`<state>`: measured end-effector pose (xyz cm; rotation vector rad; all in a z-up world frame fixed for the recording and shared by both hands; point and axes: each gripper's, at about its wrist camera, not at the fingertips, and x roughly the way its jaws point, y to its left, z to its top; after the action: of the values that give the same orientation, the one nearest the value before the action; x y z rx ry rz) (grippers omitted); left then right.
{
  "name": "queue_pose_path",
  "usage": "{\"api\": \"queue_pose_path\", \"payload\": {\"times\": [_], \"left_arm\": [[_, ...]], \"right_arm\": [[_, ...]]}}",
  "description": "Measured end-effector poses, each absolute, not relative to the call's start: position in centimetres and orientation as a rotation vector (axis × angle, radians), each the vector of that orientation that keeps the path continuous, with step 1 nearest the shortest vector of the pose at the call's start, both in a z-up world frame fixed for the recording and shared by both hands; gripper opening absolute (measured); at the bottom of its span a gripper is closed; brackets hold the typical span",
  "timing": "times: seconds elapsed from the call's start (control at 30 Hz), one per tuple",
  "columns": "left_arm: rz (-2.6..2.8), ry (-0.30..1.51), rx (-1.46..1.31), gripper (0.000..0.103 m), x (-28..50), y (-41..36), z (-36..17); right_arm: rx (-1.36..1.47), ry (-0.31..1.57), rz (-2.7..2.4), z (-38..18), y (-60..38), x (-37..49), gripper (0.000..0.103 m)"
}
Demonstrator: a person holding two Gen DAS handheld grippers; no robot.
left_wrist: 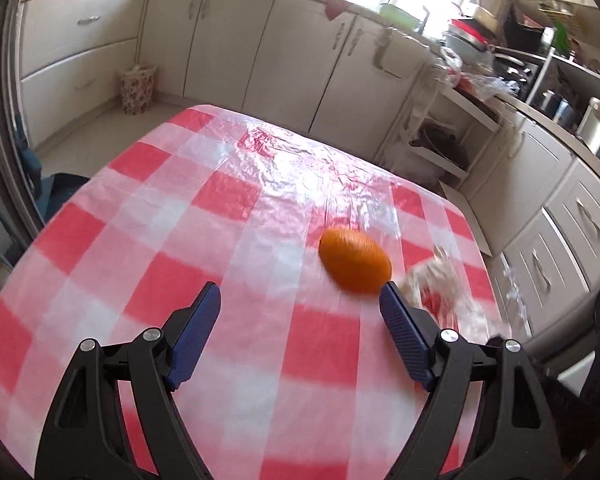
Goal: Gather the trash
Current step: 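Close the left tool on the orange peel while the right tool grips the white bag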
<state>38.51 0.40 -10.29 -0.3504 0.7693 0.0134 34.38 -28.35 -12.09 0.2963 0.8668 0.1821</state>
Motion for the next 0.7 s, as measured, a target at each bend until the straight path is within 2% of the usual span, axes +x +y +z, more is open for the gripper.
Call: {"api": "queue_pose_path", "payload": {"times": [0.17, 0.3, 0.33, 0.37, 0.4, 0.43, 0.47, 0.5, 0.53, 0.57, 0.6, 0.63, 0.7], "left_arm": [[-0.025, 0.803, -0.307, 0.082, 44.8, -3.2, -11.6], [-0.025, 0.866, -0.241, 0.081, 48.1, -5.8, -13.4], [-0.027, 0.887, -0.235, 0.079, 48.5, -6.1, -13.8], [-0.022, 0.872, -0.22, 0.066, 48.4, -6.4, -13.7], [-0.037, 0.88, -0.222, 0.055, 48.4, -6.4, -13.7], [-0.047, 0.877, -0.215, 0.05, 48.2, -6.5, -13.7], [-0.062, 0.879, -0.224, 0.04, 47.8, -6.3, -13.8], [-0.069, 0.878, -0.228, 0.035, 47.4, -6.2, -13.8], [-0.076, 0.876, -0.223, 0.033, 46.7, -6.0, -13.6], [-0.082, 0.871, -0.217, 0.028, 45.8, -5.7, -13.4], [-0.087, 0.868, -0.218, 0.026, 45.0, -5.4, -13.3], [-0.094, 0.867, -0.218, 0.021, 44.0, -5.0, -13.0], [-0.107, 0.865, -0.218, 0.019, 41.6, -4.2, -12.6]], "right_arm": [[0.203, 0.899, 0.193, -13.3, -26.9, 36.5, 0.082], [0.166, 0.925, 0.187, -13.4, -26.2, 37.0, 0.084], [0.154, 0.926, 0.189, -13.3, -26.1, 37.0, 0.084], [0.141, 0.931, 0.192, -13.3, -25.8, 36.9, 0.083], [0.117, 0.935, 0.199, -13.3, -25.5, 36.7, 0.078], [0.092, 0.937, 0.203, -13.2, -25.2, 36.6, 0.074], [0.072, 0.939, 0.206, -13.2, -24.9, 36.3, 0.063], [0.063, 0.943, 0.211, -13.2, -24.8, 36.2, 0.049], [0.066, 0.951, 0.225, -13.1, -24.9, 35.9, 0.042], [0.077, 0.964, 0.244, -13.0, -25.0, 35.6, 0.025], [0.085, 0.978, 0.257, -13.1, -25.1, 35.2, 0.013], [0.093, 0.986, 0.269, -13.1, -25.4, 34.9, 0.012], [0.109, 1.001, 0.293, -13.1, -25.7, 33.9, 0.009]]}}
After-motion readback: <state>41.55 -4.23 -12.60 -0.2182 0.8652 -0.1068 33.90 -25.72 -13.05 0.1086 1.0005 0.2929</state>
